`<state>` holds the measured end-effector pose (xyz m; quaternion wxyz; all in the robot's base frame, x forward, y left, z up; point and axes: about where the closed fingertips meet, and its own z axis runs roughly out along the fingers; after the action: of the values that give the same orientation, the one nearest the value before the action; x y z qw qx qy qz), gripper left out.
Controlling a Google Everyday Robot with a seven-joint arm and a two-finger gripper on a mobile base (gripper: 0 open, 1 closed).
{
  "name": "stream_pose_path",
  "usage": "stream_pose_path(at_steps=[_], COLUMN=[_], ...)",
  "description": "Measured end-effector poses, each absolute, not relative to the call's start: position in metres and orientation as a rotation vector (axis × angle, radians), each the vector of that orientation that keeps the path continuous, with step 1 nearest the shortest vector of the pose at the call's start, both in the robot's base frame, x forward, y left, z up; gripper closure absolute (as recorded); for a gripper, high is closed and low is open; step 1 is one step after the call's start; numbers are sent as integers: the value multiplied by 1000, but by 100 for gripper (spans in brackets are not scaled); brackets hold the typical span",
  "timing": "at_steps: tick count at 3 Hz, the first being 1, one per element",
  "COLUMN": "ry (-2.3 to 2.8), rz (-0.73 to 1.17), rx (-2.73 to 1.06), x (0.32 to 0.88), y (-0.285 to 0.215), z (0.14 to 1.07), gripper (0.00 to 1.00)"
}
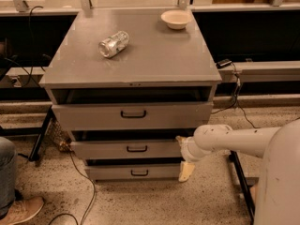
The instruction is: Open middle drawer
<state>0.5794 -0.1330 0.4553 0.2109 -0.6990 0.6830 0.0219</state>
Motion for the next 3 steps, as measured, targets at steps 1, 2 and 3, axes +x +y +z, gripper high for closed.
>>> stream_pose_path(at_steps=[1, 2, 3], ry=[1897, 1838, 1798], rz=[60, 7, -45], rx=[-1943, -1978, -1990], x=[580, 597, 613], y=[-133, -123, -116], z=[455, 450, 447], gripper=[0, 0, 0])
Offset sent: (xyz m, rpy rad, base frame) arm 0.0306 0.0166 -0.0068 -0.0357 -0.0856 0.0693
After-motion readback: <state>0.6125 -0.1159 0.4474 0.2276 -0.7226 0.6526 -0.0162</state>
